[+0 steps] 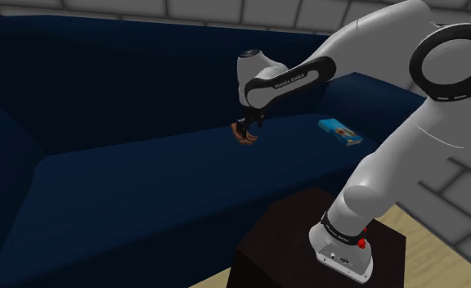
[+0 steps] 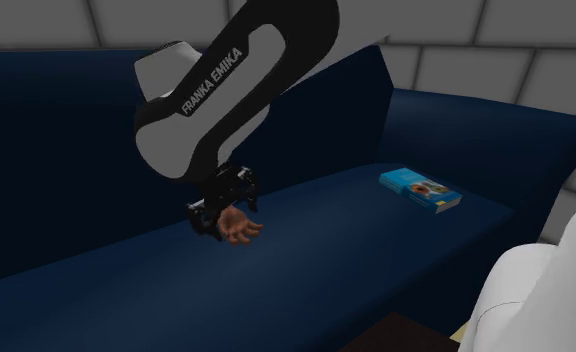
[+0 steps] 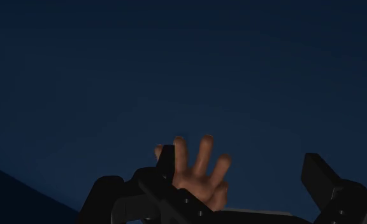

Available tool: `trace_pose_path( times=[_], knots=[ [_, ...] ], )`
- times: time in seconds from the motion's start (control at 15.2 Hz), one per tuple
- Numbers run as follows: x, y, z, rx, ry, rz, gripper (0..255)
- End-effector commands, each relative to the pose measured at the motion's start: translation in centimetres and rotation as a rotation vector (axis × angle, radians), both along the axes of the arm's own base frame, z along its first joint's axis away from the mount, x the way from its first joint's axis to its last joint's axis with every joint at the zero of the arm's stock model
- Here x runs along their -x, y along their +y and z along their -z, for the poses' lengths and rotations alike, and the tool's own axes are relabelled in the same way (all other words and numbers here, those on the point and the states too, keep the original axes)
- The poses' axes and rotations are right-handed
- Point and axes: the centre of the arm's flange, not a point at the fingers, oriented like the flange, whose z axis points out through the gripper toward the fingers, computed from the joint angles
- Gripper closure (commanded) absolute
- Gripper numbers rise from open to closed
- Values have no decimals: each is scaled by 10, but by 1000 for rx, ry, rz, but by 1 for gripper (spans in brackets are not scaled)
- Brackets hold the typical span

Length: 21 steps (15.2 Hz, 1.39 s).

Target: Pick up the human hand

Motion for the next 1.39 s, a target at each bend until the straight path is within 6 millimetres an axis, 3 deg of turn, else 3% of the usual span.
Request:
trace_pose_path(
  times=[0.0,0.33,0.86,0.99,1.06,1.32],
  knots=[
    [-20,-3,14,25,-17,7,0],
    [-67,-22,47,88,-54,28,0],
    [-71,-23,89,92,-56,29,0],
    [-71,-23,89,92,-56,29,0],
    [-70,-23,89,92,-56,29,255],
    [-70,-23,89,92,-56,29,255]
  ],
)
